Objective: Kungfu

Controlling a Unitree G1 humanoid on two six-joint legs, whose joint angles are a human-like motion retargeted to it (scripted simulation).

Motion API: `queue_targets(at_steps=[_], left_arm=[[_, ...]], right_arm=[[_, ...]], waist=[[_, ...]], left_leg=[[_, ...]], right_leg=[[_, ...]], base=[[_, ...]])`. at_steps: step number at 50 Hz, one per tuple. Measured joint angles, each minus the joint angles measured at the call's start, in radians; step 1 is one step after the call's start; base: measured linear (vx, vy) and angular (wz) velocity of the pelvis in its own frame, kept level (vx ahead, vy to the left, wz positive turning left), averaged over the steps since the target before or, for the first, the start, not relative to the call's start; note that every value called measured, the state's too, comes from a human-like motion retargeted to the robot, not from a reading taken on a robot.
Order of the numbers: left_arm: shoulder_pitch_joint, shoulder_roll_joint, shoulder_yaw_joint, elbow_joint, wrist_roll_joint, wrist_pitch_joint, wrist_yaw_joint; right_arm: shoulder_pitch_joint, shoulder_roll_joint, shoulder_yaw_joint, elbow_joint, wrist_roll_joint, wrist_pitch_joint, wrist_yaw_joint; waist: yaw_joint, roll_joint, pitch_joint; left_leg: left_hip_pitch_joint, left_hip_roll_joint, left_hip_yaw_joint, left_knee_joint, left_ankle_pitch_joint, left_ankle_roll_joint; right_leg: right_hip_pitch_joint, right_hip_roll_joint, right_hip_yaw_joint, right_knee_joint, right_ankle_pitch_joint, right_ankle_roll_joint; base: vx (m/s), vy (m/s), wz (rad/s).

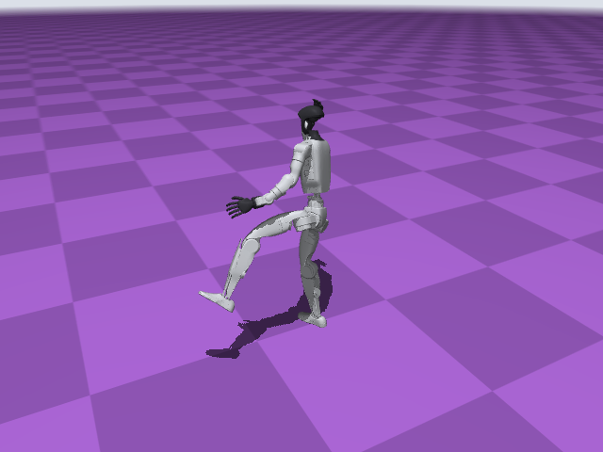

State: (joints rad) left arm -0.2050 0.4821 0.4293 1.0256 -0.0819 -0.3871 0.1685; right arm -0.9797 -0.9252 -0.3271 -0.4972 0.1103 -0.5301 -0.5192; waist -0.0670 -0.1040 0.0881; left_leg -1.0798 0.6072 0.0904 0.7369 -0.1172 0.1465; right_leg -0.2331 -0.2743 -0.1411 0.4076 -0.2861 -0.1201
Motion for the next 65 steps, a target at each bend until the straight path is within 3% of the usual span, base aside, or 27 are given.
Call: queue_targets(at_steps=[3,5,7,10,15,17,19,25,33,35,38,39,40,42,43,45,47,50,52,55,56,57,60,62,65], left_arm=[[0.053,-0.098,0.04,-0.028,-0.058,-0.022,-0.013],[0.101,-0.166,0.023,-0.062,-0.106,-0.073,0.012],[0.129,-0.213,-0.043,-0.071,-0.128,-0.105,0.074],[0.152,-0.262,-0.129,-0.067,-0.115,-0.127,0.147],[0.159,-0.351,-0.213,-0.072,-0.135,-0.148,0.163],[0.169,-0.37,-0.237,-0.086,-0.162,-0.161,0.157],[0.189,-0.378,-0.253,-0.117,-0.185,-0.172,0.156],[0.259,-0.368,-0.234,-0.252,-0.172,-0.183,0.184],[0.207,-0.312,-0.189,-0.498,-0.144,-0.137,0.221],[0.156,-0.271,-0.178,-0.557,-0.129,-0.124,0.237],[0.036,-0.196,-0.163,-0.631,-0.122,-0.09,0.249],[-0.012,-0.175,-0.158,-0.646,-0.125,-0.077,0.254],[-0.061,-0.156,-0.153,-0.659,-0.129,-0.064,0.26],[-0.173,-0.115,-0.148,-0.648,-0.141,-0.041,0.287],[-0.23,-0.094,-0.148,-0.631,-0.146,-0.033,0.304],[-0.345,-0.055,-0.163,-0.576,-0.155,-0.021,0.336],[-0.419,-0.025,-0.175,-0.534,-0.158,-0.014,0.333],[-0.527,0.018,-0.147,-0.413,-0.139,-0.012,0.246],[-0.596,0.003,-0.115,-0.363,-0.163,-0.017,0.213],[-0.654,0.015,-0.191,-0.345,-0.218,-0.055,0.256],[-0.668,0.02,-0.219,-0.335,-0.22,-0.054,0.269],[-0.683,0.019,-0.242,-0.32,-0.218,-0.051,0.277],[-0.725,-0.022,-0.28,-0.248,-0.175,-0.03,0.247],[-0.718,-0.076,-0.298,-0.204,-0.153,0.004,0.212],[-0.647,-0.215,-0.301,-0.153,-0.103,0.091,0.149]], right_arm=[[0.04,-0.003,-0.019,0.004,0.032,-0.025,0.012],[0.066,0.001,-0.037,0.0,0.052,-0.069,-0.018],[0.081,0.01,-0.049,-0.005,0.08,-0.07,-0.032],[0.104,0.02,-0.058,-0.016,0.128,-0.051,-0.022],[0.153,0.012,-0.078,-0.034,0.15,-0.039,0.04],[0.166,0.021,-0.073,-0.036,0.134,-0.034,0.057],[0.172,0.031,-0.053,-0.028,0.119,-0.028,0.065],[0.191,0.119,0.086,0.051,0.152,0.004,0.136],[0.194,0.354,0.348,0.38,0.222,0.008,0.534],[0.177,0.413,0.411,0.473,0.295,0.023,0.591],[0.1,0.488,0.46,0.661,0.357,0.068,0.642],[0.069,0.509,0.469,0.729,0.357,0.073,0.639],[0.036,0.529,0.475,0.799,0.35,0.073,0.63],[-0.045,0.566,0.495,0.96,0.312,0.035,0.58],[-0.084,0.583,0.504,1.036,0.291,0.014,0.552],[-0.162,0.614,0.524,1.174,0.249,-0.014,0.495],[-0.187,0.634,0.518,1.232,0.214,-0.009,0.483],[-0.201,0.698,0.483,1.259,0.138,0.011,0.495],[-0.233,0.708,0.496,1.252,0.105,0.017,0.485],[-0.239,0.673,0.503,1.21,0.092,0.028,0.472],[-0.224,0.663,0.499,1.19,0.091,0.027,0.456],[-0.207,0.649,0.497,1.172,0.09,0.026,0.44],[-0.132,0.584,0.505,1.124,0.092,0.025,0.401],[-0.058,0.544,0.507,1.12,0.076,0.053,0.423],[0.113,0.554,0.422,1.155,-0.049,0.155,0.511]], waist=[[-0.022,0.032,-0.038],[-0.002,0.089,-0.045],[0.0,0.142,-0.047],[-0.03,0.218,-0.07],[-0.099,0.278,-0.143],[-0.109,0.272,-0.151],[-0.105,0.269,-0.149],[-0.055,0.267,-0.154],[0.142,0.202,-0.157],[0.217,0.18,-0.15],[0.328,0.155,-0.125],[0.349,0.146,-0.12],[0.366,0.135,-0.116],[0.359,0.131,-0.126],[0.351,0.142,-0.139],[0.353,0.154,-0.171],[0.351,0.13,-0.222],[0.326,0.108,-0.263],[0.298,0.149,-0.221],[0.149,0.239,-0.192],[0.13,0.256,-0.194],[0.108,0.269,-0.194],[0.037,0.286,-0.178],[0.013,0.272,-0.168],[-0.039,0.215,-0.166]], left_leg=[[-0.041,0.073,0.083,0.448,-0.077,0.077],[-0.054,0.164,0.096,0.74,-0.124,0.112],[-0.019,0.184,0.093,0.956,-0.082,0.067],[0.031,0.137,0.121,1.233,-0.034,-0.042],[0.12,-0.112,0.298,1.397,0.069,-0.246],[0.194,-0.163,0.369,1.344,0.114,-0.282],[0.259,-0.154,0.402,1.265,0.135,-0.282],[0.312,-0.036,0.373,0.946,0.114,-0.166],[0.302,-0.1,0.181,0.189,0.208,-0.143],[0.346,-0.136,0.149,-0.058,0.236,-0.149],[0.414,-0.164,0.141,-0.354,0.226,-0.243],[0.432,-0.169,0.185,-0.402,0.202,-0.244],[0.451,-0.172,0.246,-0.436,0.178,-0.23],[0.485,-0.176,0.391,-0.415,0.195,-0.149],[0.504,-0.169,0.446,-0.38,0.236,-0.156],[0.553,-0.187,0.501,-0.32,0.076,-0.251],[0.587,-0.217,0.625,-0.296,0.007,-0.208],[0.508,-0.306,0.455,-0.284,0.005,-0.19],[0.557,-0.355,0.39,-0.32,-0.001,-0.187],[0.616,-0.415,0.228,-0.364,-0.006,-0.209],[0.609,-0.396,0.181,-0.367,0.007,-0.234],[0.612,-0.39,0.146,-0.373,0.014,-0.253],[0.686,-0.426,0.088,-0.393,-0.001,-0.274],[0.733,-0.466,0.035,-0.388,-0.018,-0.263],[0.799,-0.562,-0.057,-0.4,-0.043,-0.197]], right_leg=[[-0.013,0.003,0.012,0.0,0.01,-0.013],[-0.031,0.065,0.042,0.021,0.002,-0.042],[-0.028,0.132,0.074,0.013,0.005,-0.072],[-0.008,0.221,0.059,-0.043,0.013,-0.112],[-0.007,0.238,-0.062,-0.171,0.063,-0.107],[0.005,0.222,-0.1,-0.197,0.069,-0.102],[0.027,0.22,-0.132,-0.218,0.072,-0.1],[0.078,0.229,-0.206,-0.254,0.07,-0.079],[0.212,0.2,-0.264,-0.287,0.047,-0.004],[0.252,0.192,-0.28,-0.294,0.036,0.015],[0.329,0.187,-0.325,-0.316,0.026,0.054],[0.352,0.182,-0.347,-0.323,0.024,0.072],[0.375,0.175,-0.371,-0.331,0.024,0.091],[0.417,0.188,-0.42,-0.341,0.022,0.125],[0.442,0.208,-0.445,-0.346,0.023,0.146],[0.49,0.221,-0.497,-0.351,0.044,0.214],[0.515,0.198,-0.531,-0.336,0.104,0.26],[0.523,0.16,-0.464,-0.24,0.291,0.262],[0.499,0.175,-0.325,-0.11,0.403,0.24],[0.445,0.443,-0.067,0.053,0.334,0.382],[0.42,0.492,-0.089,0.111,0.318,0.382],[0.403,0.511,-0.122,0.175,0.3,0.379],[0.382,0.45,-0.246,0.362,0.239,0.327],[0.336,0.471,-0.198,0.382,0.184,0.316],[0.198,0.491,-0.059,0.28,0.117,0.308]], base=[[0.21,0.23,-0.01],[0.16,0.22,-0.57],[0.14,0.17,-0.49],[0.16,0.02,0.39],[0.11,0.09,1.06],[0.16,0.25,0.65],[0.16,0.2,0.39],[0.18,0.37,0.45],[0.16,0.45,1.02],[0.2,0.4,1.16],[0.24,0.4,1.21],[0.28,0.28,1.69],[0.37,0.31,2.15],[0.57,0.43,2.54],[0.76,0.55,2.43],[0.73,0.45,2.03],[0.96,0.42,1.78],[1.11,0.5,1.45],[0.46,0.39,2.08],[0.52,0.17,3.54],[0.67,-0.06,2.89],[0.73,0.02,2.43],[0.57,0.08,2.44],[0.48,-0.11,1.83],[0.45,-0.21,1.59]])
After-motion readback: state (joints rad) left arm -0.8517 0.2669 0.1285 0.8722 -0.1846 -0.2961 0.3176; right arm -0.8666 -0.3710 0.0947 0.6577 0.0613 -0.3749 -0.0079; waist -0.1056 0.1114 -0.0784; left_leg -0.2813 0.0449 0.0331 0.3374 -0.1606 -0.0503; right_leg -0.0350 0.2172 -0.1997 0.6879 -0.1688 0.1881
